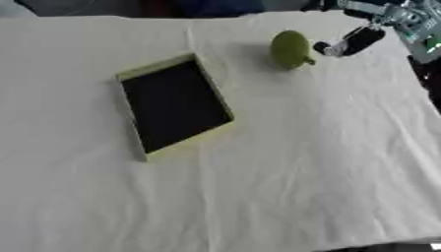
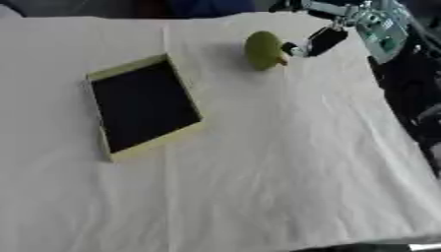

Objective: Pick up objects on the table and place them in the box.

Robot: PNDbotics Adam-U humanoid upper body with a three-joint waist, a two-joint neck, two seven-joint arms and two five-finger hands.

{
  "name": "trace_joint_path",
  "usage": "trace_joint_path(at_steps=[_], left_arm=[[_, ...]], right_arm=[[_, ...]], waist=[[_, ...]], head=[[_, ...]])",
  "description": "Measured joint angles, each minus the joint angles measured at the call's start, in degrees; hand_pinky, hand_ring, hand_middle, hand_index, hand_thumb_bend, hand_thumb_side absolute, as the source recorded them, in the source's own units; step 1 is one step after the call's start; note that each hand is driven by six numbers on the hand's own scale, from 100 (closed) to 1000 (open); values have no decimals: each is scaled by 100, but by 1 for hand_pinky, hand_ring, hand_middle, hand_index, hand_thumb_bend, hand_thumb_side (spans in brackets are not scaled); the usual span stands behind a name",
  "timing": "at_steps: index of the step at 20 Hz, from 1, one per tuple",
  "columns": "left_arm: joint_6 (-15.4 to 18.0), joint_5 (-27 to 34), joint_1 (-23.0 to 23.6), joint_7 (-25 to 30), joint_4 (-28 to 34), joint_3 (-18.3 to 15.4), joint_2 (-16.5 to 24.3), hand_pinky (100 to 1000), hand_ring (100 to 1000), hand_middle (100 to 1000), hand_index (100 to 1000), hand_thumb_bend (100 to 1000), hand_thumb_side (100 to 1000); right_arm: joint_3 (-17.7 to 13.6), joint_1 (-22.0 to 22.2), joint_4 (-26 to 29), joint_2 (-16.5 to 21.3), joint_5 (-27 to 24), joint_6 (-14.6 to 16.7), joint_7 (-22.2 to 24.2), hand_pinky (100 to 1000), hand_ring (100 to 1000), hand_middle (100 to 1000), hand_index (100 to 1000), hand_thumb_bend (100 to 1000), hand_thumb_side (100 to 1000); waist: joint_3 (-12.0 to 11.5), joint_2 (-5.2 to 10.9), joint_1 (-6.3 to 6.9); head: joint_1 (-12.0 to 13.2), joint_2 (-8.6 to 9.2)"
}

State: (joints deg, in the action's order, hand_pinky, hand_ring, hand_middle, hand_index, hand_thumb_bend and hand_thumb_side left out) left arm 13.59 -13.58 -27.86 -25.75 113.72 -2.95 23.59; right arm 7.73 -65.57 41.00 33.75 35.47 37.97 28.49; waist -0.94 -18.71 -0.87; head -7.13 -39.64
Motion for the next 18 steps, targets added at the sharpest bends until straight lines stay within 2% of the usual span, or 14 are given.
trace_joint_path(at_steps=[7,18], left_arm=[[0,27,-53,10,0,29,-3,719,683,648,803,495,100],[-13,47,-98,23,0,32,-28,719,681,645,802,487,100]], right_arm=[[-153,-46,-151,-130,459,144,-144,898,949,900,948,283,174],[-471,-98,-433,-141,1609,745,-745,892,950,901,950,295,180]], waist=[[-90,-84,0],[-176,-214,1]], head=[[-77,51],[-184,168]])
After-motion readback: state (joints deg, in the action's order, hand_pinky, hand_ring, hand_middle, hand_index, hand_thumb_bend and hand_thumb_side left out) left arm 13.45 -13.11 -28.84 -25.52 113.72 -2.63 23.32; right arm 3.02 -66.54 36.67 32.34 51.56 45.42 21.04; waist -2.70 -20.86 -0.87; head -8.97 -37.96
